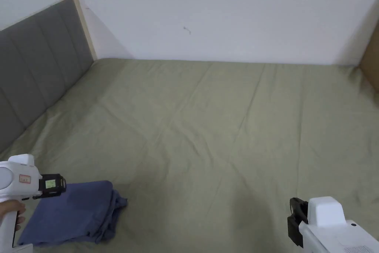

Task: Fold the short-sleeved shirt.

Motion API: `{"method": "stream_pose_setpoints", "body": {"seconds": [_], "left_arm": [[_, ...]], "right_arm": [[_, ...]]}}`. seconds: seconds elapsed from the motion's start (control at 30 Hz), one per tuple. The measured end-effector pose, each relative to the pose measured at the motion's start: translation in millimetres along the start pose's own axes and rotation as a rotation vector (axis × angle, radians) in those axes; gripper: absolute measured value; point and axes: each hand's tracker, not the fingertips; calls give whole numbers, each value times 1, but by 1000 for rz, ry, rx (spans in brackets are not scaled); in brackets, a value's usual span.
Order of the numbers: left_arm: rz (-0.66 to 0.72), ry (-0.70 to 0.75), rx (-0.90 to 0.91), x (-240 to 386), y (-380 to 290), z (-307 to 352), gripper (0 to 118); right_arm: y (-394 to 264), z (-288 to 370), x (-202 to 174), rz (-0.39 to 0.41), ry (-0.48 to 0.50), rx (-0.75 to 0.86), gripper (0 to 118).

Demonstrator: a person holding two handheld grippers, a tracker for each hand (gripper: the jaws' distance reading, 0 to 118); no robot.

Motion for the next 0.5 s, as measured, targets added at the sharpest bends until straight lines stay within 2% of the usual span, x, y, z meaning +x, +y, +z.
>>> {"method": "stream_pose_setpoints", "body": {"seconds": [0.2, 0.5], "left_arm": [[-11, -48, 197, 35, 8, 64, 86], [-2, -99, 654, 113, -10, 176, 86]], "right_arm": [[40, 34, 12, -10, -6, 108, 0], [104, 96, 35, -1, -60, 303, 0]]}}
